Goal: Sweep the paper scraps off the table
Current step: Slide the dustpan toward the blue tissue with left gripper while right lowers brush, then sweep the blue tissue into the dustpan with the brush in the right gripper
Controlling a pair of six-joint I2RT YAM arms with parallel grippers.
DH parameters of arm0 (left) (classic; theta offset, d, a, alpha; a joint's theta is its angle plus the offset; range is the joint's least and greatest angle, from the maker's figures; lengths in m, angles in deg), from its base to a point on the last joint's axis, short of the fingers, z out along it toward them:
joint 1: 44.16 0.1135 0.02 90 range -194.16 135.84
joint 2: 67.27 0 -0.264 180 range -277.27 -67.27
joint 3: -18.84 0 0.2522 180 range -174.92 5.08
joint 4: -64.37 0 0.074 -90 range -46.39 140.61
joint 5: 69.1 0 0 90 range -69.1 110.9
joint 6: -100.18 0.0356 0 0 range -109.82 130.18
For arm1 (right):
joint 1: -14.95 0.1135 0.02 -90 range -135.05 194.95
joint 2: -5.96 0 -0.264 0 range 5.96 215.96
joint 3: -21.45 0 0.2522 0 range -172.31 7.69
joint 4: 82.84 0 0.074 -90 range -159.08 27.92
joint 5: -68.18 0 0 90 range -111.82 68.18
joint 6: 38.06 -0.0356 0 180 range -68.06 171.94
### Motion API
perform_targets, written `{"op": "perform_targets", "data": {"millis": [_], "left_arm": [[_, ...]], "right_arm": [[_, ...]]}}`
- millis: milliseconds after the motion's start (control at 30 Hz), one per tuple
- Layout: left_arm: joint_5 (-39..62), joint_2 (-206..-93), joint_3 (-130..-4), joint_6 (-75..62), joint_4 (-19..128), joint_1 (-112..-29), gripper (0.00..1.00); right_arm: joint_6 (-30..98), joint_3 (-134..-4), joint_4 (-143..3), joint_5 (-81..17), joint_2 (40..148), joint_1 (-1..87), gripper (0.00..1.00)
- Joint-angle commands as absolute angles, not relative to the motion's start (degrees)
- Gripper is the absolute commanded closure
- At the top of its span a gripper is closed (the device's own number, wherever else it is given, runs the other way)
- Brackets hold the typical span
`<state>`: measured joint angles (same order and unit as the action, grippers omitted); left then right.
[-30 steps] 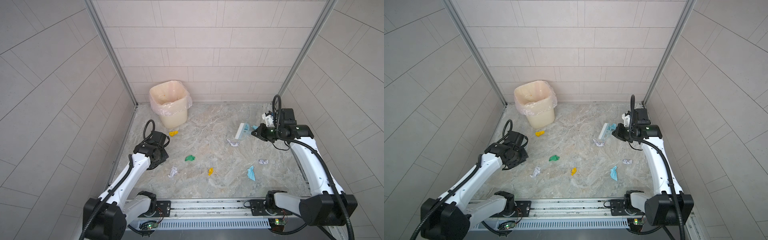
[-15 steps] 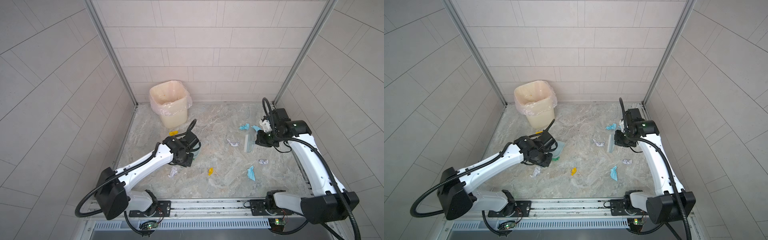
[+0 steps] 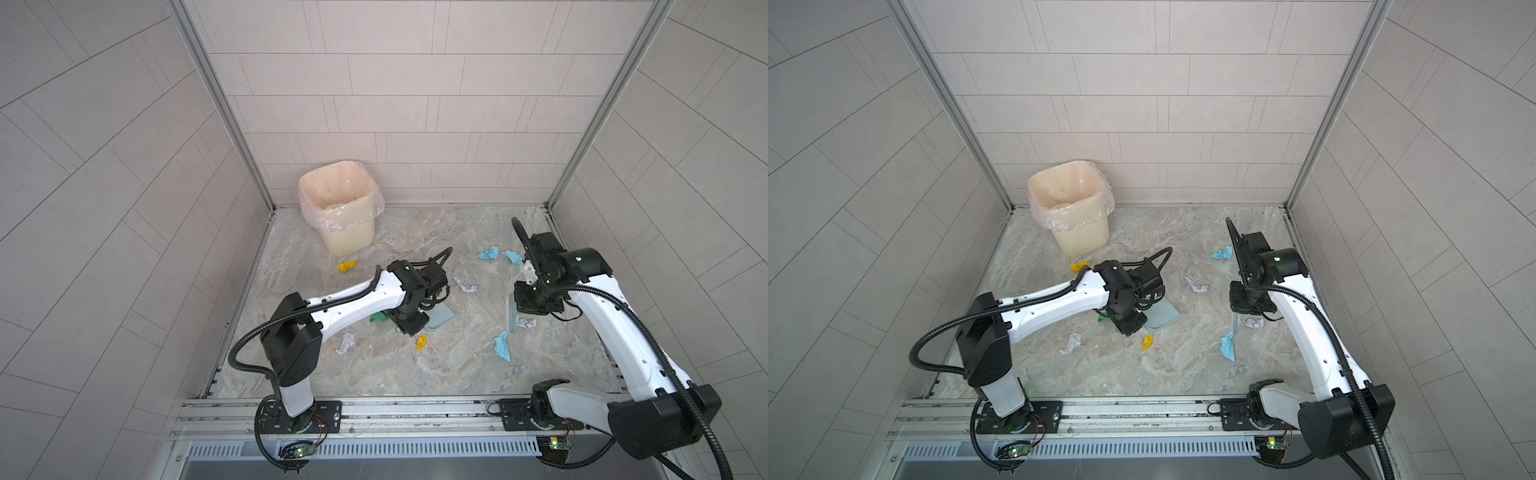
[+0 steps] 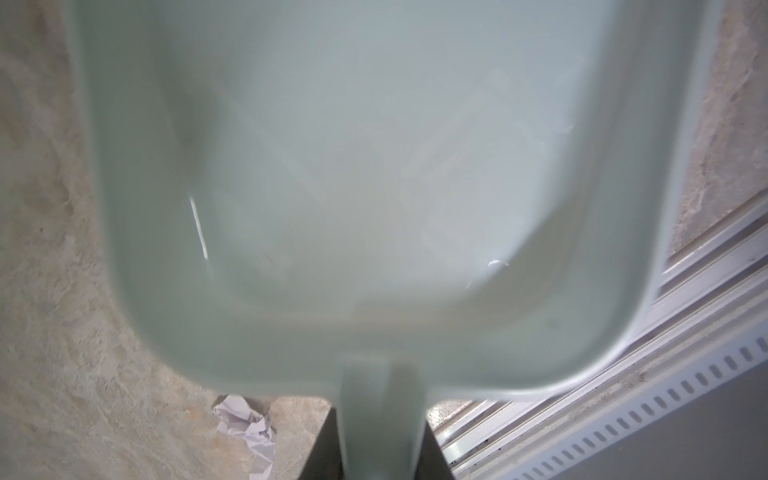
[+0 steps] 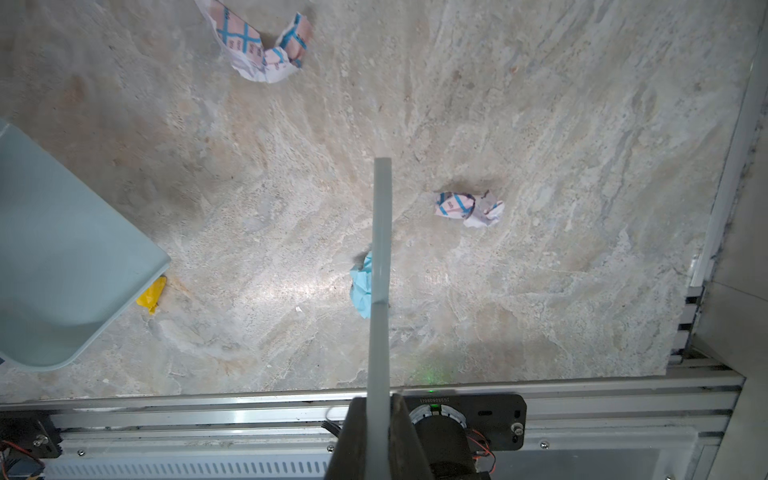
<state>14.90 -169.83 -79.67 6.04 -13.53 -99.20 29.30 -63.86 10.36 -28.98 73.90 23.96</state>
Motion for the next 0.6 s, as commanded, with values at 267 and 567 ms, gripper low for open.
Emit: {"op": "perform_targets", "data": {"millis": [267, 567], "left_arm": [[16.13, -177.42, -88.20, 19.31, -18.13, -104.55, 1.00], [18.63, -181.24, -91.05, 24.17, -15.79, -105.85, 1.00]], "right_arm": [[25.30, -56.63, 14.37, -24.46, 68.55, 24.84, 1.00], [24.72, -52.78, 10.77, -24.68, 69.09, 25.32, 1.00]]}}
